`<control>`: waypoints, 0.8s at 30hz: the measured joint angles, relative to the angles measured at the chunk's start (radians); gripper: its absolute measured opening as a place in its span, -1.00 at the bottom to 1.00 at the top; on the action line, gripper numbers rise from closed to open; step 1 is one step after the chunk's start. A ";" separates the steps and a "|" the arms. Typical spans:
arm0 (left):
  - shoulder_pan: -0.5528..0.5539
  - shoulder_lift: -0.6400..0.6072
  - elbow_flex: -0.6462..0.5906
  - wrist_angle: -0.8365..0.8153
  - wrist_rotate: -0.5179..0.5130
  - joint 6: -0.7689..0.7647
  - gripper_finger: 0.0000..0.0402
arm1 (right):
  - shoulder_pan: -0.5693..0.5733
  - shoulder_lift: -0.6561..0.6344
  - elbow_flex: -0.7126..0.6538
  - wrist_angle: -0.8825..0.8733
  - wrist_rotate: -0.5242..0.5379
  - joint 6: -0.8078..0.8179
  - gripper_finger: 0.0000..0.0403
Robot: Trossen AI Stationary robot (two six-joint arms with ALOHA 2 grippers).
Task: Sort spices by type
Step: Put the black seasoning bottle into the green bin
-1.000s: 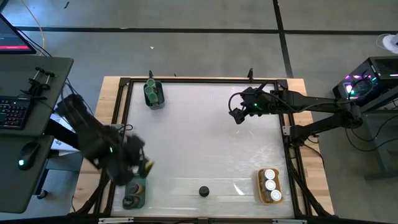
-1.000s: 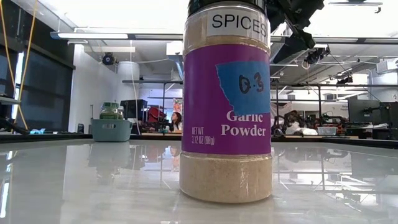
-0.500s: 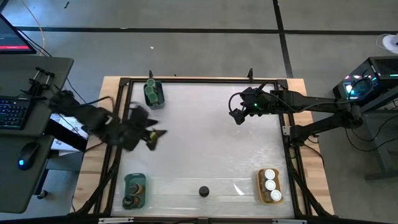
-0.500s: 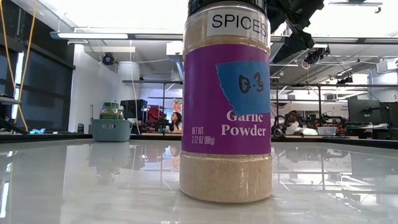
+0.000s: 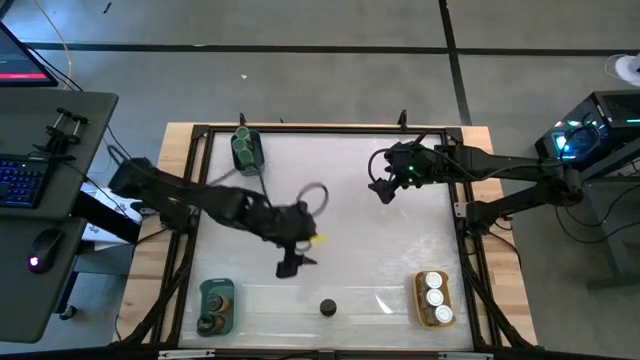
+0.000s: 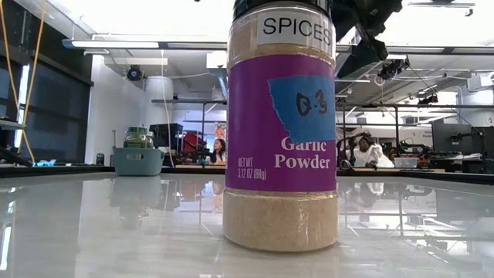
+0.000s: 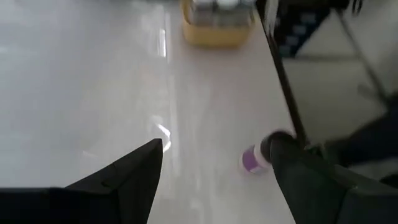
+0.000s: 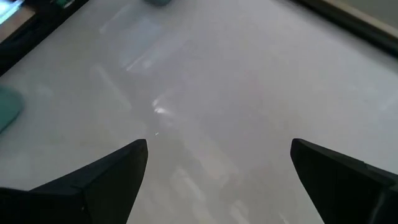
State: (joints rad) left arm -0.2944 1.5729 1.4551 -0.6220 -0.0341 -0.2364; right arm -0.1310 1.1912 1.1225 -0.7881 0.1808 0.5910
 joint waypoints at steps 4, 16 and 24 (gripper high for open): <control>-0.041 0.099 -0.001 0.056 0.025 0.094 0.42 | 0.001 0.000 0.000 0.000 -0.129 -0.051 0.94; -0.125 0.187 -0.001 0.136 0.096 0.289 0.42 | 0.232 0.000 0.000 0.032 -0.351 0.223 0.94; -0.148 0.262 -0.001 0.191 0.078 0.581 0.42 | 0.367 0.000 0.000 0.080 -0.108 0.363 0.94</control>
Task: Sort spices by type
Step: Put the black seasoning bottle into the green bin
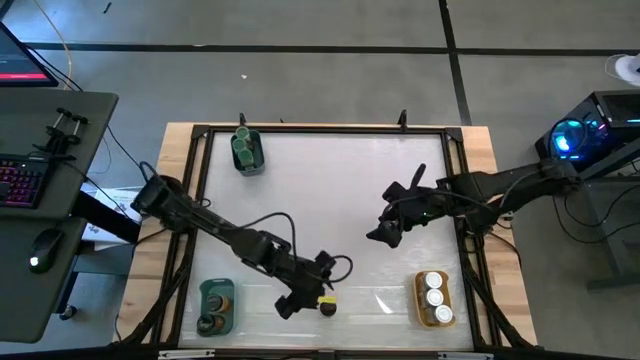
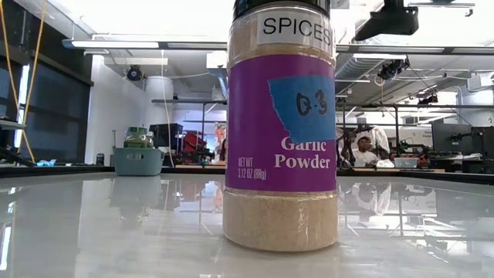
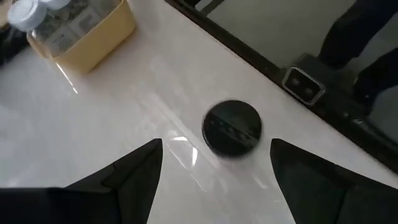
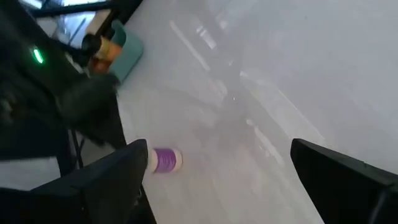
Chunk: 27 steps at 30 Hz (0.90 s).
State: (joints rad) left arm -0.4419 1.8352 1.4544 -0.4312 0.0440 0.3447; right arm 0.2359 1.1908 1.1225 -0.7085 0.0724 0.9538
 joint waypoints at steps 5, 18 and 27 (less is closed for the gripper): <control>0.002 0.067 0.000 0.076 0.003 0.066 0.42 | 0.016 0.000 0.000 0.007 0.065 0.035 0.94; 0.030 0.083 0.001 0.060 0.154 0.095 0.42 | 0.013 0.000 0.000 0.005 0.080 0.009 0.94; 0.064 0.094 0.001 0.062 0.158 -0.023 0.42 | 0.013 0.000 0.000 0.002 0.080 0.007 0.94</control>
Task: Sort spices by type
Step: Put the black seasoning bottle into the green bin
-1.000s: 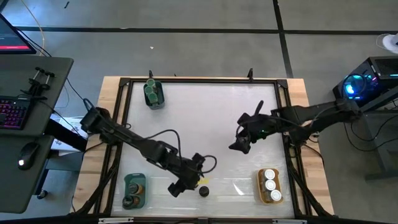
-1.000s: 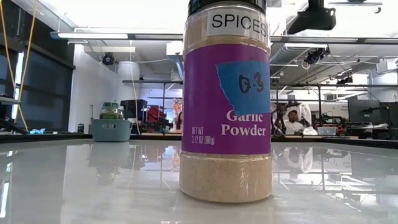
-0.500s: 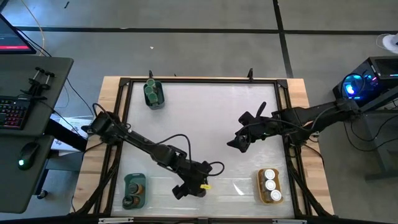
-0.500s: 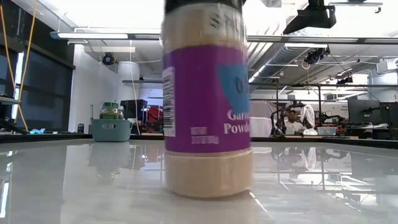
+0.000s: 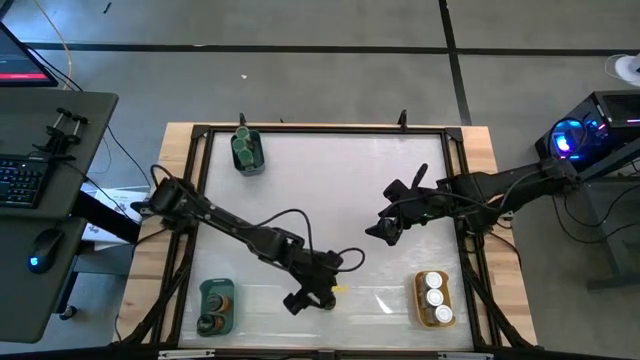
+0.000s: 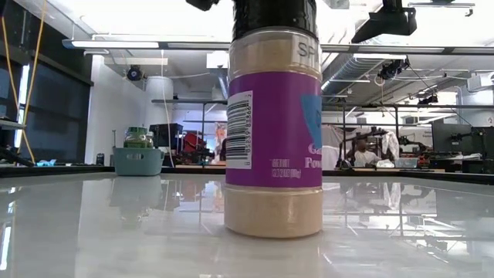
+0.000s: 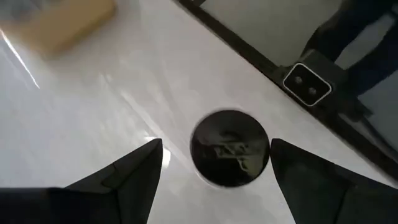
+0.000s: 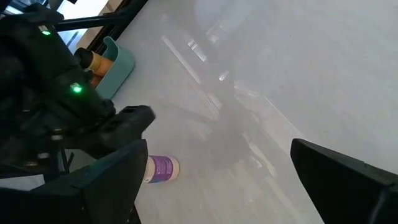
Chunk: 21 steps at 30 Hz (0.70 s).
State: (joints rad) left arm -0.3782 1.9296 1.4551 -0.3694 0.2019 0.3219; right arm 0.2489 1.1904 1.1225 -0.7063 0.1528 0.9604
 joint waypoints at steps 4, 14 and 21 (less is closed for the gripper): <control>0.005 0.003 -0.002 -0.009 -0.001 -0.204 0.42 | 0.000 0.000 0.000 -0.005 0.000 0.000 0.94; -0.032 0.002 -0.001 0.032 -0.089 -0.508 0.42 | 0.000 0.000 0.000 -0.015 -0.002 -0.045 0.94; -0.076 0.002 -0.001 0.037 -0.252 -0.668 0.42 | 0.000 0.000 0.000 -0.015 -0.003 -0.071 0.94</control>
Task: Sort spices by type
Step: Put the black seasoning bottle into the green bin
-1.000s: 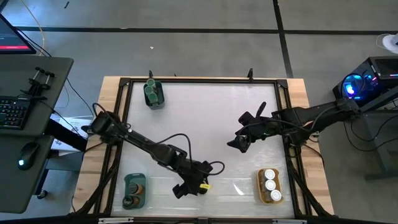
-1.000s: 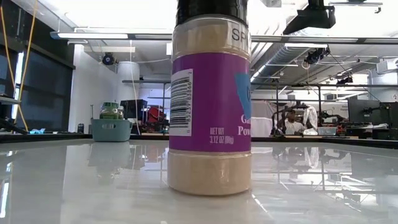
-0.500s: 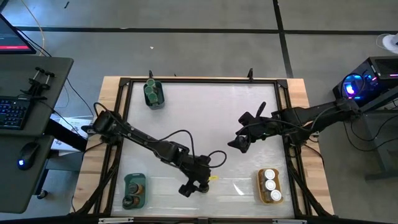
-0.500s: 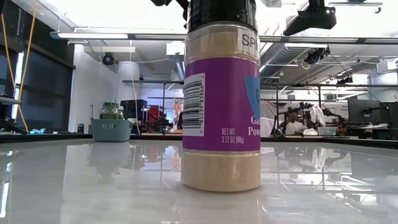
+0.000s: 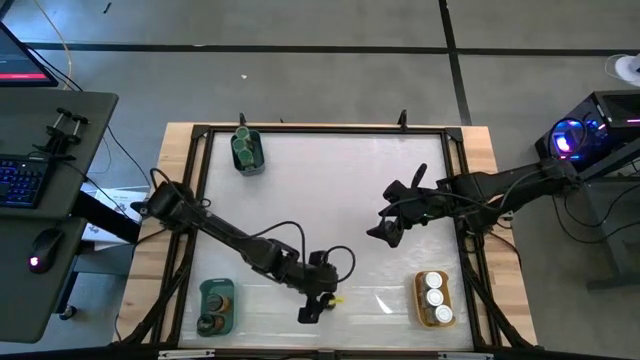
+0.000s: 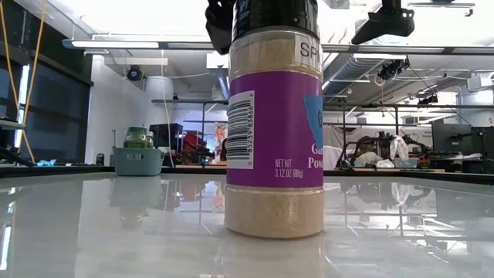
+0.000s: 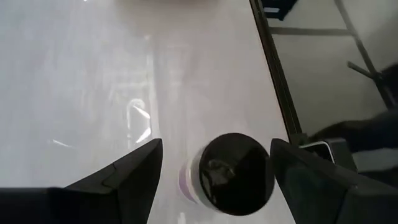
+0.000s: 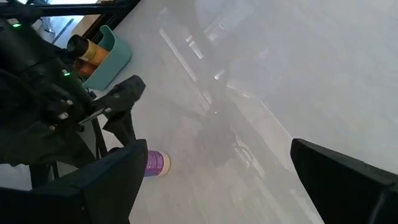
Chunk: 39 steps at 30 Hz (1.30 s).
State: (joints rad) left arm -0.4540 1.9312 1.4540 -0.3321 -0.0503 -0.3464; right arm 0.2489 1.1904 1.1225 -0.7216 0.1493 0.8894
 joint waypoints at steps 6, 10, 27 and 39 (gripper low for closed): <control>-0.036 0.000 0.000 0.002 -0.078 -0.064 0.42 | 0.000 0.000 0.000 0.000 0.000 -0.013 0.94; -0.046 0.004 0.000 0.002 -0.094 -0.090 0.42 | 0.000 0.000 0.000 0.000 0.000 -0.020 0.94; -0.072 0.012 0.000 0.041 -0.157 -0.036 0.42 | 0.000 0.000 0.000 0.000 0.003 -0.034 0.94; -0.091 0.093 0.001 0.070 -0.212 -0.069 0.42 | 0.000 0.000 0.000 -0.003 0.003 -0.034 0.94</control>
State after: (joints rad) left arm -0.5453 2.0243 1.4548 -0.2618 -0.2620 -0.4156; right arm 0.2489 1.1904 1.1225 -0.7250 0.1524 0.8555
